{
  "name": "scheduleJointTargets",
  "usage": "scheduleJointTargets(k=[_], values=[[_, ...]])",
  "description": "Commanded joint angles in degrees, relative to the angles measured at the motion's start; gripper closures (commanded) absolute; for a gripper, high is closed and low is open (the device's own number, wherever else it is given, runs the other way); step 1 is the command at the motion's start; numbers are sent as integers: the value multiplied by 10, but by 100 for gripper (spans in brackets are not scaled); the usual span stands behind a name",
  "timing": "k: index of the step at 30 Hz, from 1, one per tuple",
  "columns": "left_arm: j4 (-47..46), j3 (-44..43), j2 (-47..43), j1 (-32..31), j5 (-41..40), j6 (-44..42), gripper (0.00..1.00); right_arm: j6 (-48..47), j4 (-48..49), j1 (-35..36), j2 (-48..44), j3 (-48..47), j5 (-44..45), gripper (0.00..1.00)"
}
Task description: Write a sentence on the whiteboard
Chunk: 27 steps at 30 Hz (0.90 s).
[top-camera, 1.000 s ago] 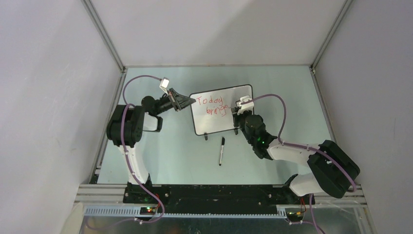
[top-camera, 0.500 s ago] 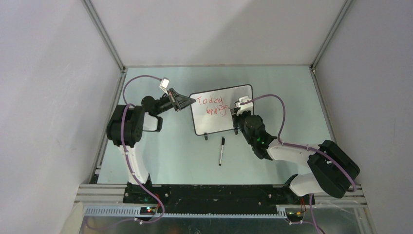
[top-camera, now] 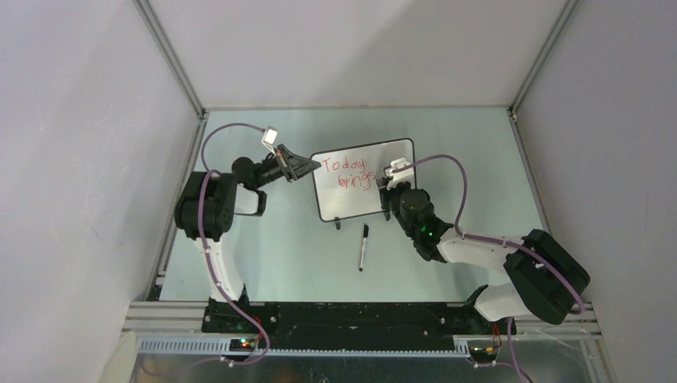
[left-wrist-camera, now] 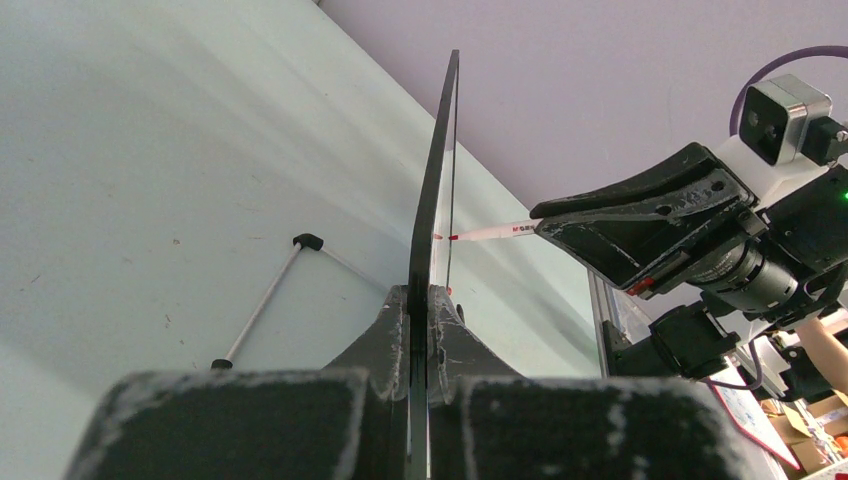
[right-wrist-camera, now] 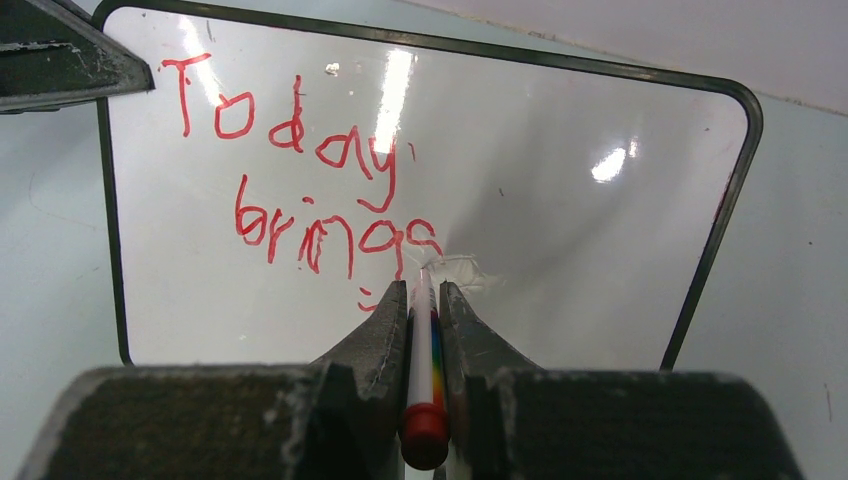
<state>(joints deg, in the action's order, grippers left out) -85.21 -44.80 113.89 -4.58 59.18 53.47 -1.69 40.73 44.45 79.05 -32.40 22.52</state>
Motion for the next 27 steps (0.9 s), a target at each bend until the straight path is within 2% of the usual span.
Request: scheduleJointTargets(k=[1,27], values=[[-29,-1,-11,3,14,-27,100,2,8,4,-11,1,-5,100],[-28,0,-12,3,15,-27,100,-15,26,2,2,-5,33,100]])
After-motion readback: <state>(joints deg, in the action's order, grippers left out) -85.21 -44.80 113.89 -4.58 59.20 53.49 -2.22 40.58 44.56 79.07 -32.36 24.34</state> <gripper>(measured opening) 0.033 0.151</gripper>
